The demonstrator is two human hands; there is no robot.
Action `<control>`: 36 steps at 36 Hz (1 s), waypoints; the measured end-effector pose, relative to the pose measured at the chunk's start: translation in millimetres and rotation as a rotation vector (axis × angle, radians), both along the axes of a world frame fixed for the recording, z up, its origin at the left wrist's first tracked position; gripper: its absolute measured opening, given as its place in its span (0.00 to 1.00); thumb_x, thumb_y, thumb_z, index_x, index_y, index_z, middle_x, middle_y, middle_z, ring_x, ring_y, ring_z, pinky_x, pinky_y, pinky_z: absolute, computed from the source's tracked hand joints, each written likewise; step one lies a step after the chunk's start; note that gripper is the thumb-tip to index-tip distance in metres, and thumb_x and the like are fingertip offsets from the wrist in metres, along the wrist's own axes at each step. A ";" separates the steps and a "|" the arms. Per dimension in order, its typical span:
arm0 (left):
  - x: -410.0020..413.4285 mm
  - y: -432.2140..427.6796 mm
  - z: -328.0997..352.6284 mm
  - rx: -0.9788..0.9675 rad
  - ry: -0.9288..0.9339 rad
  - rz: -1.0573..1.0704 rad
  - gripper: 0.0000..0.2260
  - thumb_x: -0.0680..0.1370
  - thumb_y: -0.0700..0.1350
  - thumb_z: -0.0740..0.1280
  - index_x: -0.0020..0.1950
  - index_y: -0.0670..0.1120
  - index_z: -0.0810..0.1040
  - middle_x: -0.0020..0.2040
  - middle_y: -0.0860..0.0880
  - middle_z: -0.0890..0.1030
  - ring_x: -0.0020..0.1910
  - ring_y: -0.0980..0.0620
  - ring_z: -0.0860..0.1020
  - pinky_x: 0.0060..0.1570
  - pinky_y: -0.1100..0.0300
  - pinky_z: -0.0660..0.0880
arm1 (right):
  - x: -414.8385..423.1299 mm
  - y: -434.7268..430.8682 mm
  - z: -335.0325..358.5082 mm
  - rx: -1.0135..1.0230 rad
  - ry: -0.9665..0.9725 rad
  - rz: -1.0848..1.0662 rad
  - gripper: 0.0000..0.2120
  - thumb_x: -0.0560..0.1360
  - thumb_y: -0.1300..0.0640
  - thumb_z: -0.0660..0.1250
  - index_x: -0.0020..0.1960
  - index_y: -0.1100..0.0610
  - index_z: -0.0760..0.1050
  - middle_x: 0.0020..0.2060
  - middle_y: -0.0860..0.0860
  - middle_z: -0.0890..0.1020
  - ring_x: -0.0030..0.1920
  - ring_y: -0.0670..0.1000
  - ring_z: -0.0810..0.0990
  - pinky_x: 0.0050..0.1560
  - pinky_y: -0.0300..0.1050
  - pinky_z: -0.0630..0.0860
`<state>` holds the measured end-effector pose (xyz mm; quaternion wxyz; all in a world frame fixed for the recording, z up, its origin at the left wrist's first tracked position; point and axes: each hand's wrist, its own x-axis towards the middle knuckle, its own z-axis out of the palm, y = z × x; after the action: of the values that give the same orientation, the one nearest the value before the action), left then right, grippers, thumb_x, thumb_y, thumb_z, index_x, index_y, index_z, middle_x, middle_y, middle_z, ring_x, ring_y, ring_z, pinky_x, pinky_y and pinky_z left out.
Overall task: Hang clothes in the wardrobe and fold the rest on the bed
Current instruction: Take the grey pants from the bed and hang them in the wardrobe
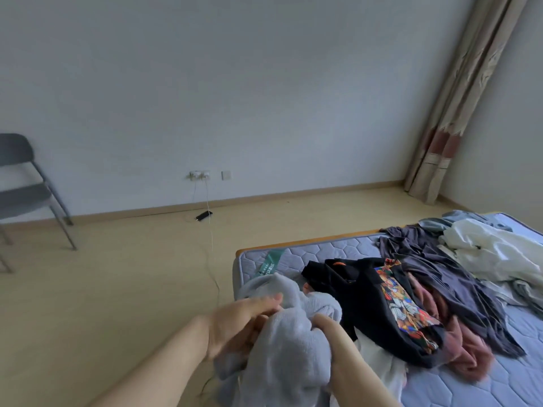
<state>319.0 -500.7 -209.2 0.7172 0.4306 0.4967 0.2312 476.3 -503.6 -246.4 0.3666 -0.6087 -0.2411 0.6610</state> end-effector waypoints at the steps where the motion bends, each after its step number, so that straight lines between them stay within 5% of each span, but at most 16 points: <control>1: -3.2 0.0 2.5 0.021 0.047 0.098 0.17 0.72 0.59 0.68 0.42 0.45 0.80 0.39 0.47 0.79 0.35 0.53 0.76 0.36 0.64 0.71 | -2.0 8.1 2.8 0.053 0.002 0.034 0.10 0.68 0.68 0.59 0.31 0.57 0.64 0.23 0.51 0.70 0.25 0.50 0.71 0.28 0.42 0.69; 4: -13.5 1.2 7.9 0.146 0.186 0.438 0.13 0.79 0.54 0.61 0.42 0.47 0.75 0.38 0.50 0.75 0.34 0.55 0.73 0.36 0.62 0.69 | -4.9 15.7 18.8 0.144 0.049 0.060 0.06 0.64 0.69 0.59 0.36 0.61 0.72 0.30 0.55 0.73 0.33 0.54 0.72 0.35 0.45 0.69; 6: -19.3 3.4 8.7 0.108 0.116 0.544 0.13 0.76 0.58 0.64 0.51 0.48 0.74 0.45 0.52 0.76 0.44 0.53 0.75 0.48 0.57 0.73 | -14.7 16.5 25.2 0.248 0.072 0.128 0.18 0.55 0.66 0.61 0.43 0.62 0.78 0.37 0.58 0.77 0.40 0.58 0.75 0.42 0.49 0.72; 8: -23.6 4.6 12.3 0.047 -0.005 0.582 0.29 0.66 0.67 0.70 0.60 0.51 0.73 0.54 0.50 0.78 0.53 0.48 0.77 0.59 0.49 0.74 | -22.6 13.7 34.3 0.322 0.090 0.227 0.22 0.49 0.65 0.60 0.41 0.59 0.81 0.37 0.59 0.79 0.42 0.58 0.77 0.45 0.49 0.74; 10: -26.2 9.5 10.3 0.024 -0.099 0.577 0.42 0.55 0.67 0.77 0.64 0.52 0.73 0.56 0.47 0.81 0.55 0.46 0.80 0.58 0.48 0.75 | -25.7 10.0 47.3 0.394 0.075 0.337 0.17 0.49 0.66 0.59 0.30 0.55 0.81 0.29 0.53 0.80 0.36 0.51 0.79 0.36 0.39 0.74; 12: -26.1 14.5 10.4 0.053 -0.124 0.606 0.32 0.62 0.58 0.78 0.62 0.47 0.76 0.52 0.43 0.83 0.51 0.44 0.82 0.52 0.51 0.78 | -31.0 8.6 60.6 0.429 0.096 0.457 0.14 0.53 0.68 0.60 0.30 0.55 0.81 0.26 0.49 0.80 0.33 0.47 0.79 0.33 0.37 0.73; 15: -28.4 18.6 11.2 0.101 -0.069 0.721 0.13 0.72 0.41 0.71 0.56 0.40 0.79 0.45 0.39 0.84 0.46 0.41 0.82 0.44 0.53 0.78 | -35.9 20.7 59.6 0.321 0.119 0.484 0.15 0.72 0.76 0.55 0.41 0.62 0.75 0.31 0.53 0.82 0.36 0.48 0.81 0.36 0.35 0.76; 19: -33.7 21.1 24.7 0.179 -0.051 0.773 0.09 0.72 0.34 0.67 0.51 0.39 0.79 0.41 0.39 0.82 0.41 0.42 0.80 0.39 0.55 0.75 | -31.2 30.8 54.4 0.190 0.257 0.258 0.14 0.71 0.66 0.57 0.48 0.70 0.78 0.47 0.65 0.81 0.52 0.64 0.79 0.59 0.54 0.73; 23: -35.8 28.8 45.4 0.227 -0.117 0.800 0.05 0.74 0.35 0.64 0.48 0.39 0.77 0.36 0.41 0.79 0.36 0.44 0.78 0.36 0.57 0.73 | -28.3 39.2 60.5 0.269 0.130 0.088 0.08 0.67 0.56 0.64 0.37 0.61 0.71 0.29 0.54 0.75 0.36 0.54 0.71 0.39 0.45 0.68; 25: -37.2 32.3 53.9 0.257 -0.161 0.809 0.04 0.74 0.35 0.62 0.46 0.40 0.76 0.34 0.41 0.78 0.34 0.45 0.77 0.36 0.57 0.72 | -29.2 44.4 64.5 0.372 0.058 0.046 0.17 0.62 0.53 0.68 0.48 0.57 0.69 0.35 0.53 0.71 0.38 0.53 0.70 0.42 0.47 0.67; 28: -36.4 32.0 67.2 0.292 -0.213 0.791 0.04 0.74 0.34 0.60 0.43 0.41 0.74 0.33 0.42 0.78 0.34 0.45 0.77 0.37 0.57 0.73 | -27.0 51.1 76.6 0.515 0.003 0.053 0.33 0.70 0.64 0.71 0.70 0.50 0.61 0.55 0.52 0.71 0.52 0.53 0.73 0.52 0.48 0.70; 31: -32.9 31.5 76.6 0.330 -0.224 0.760 0.06 0.75 0.33 0.59 0.41 0.41 0.73 0.29 0.43 0.78 0.31 0.47 0.77 0.36 0.57 0.72 | -28.7 53.7 93.1 0.663 -0.085 0.190 0.40 0.69 0.69 0.71 0.73 0.46 0.58 0.63 0.51 0.65 0.61 0.52 0.68 0.55 0.44 0.68; 36: -31.9 30.5 83.6 0.396 -0.164 0.709 0.07 0.74 0.31 0.59 0.42 0.39 0.74 0.33 0.41 0.78 0.34 0.46 0.77 0.37 0.57 0.73 | -34.8 56.7 107.0 0.668 -0.147 0.367 0.37 0.70 0.70 0.68 0.72 0.45 0.60 0.67 0.50 0.65 0.56 0.47 0.68 0.32 0.26 0.71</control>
<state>287.0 -470.2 -125.6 0.5337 0.3427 0.5015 0.5884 441.5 -446.8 -139.4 0.4019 -0.4482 -0.5738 0.5553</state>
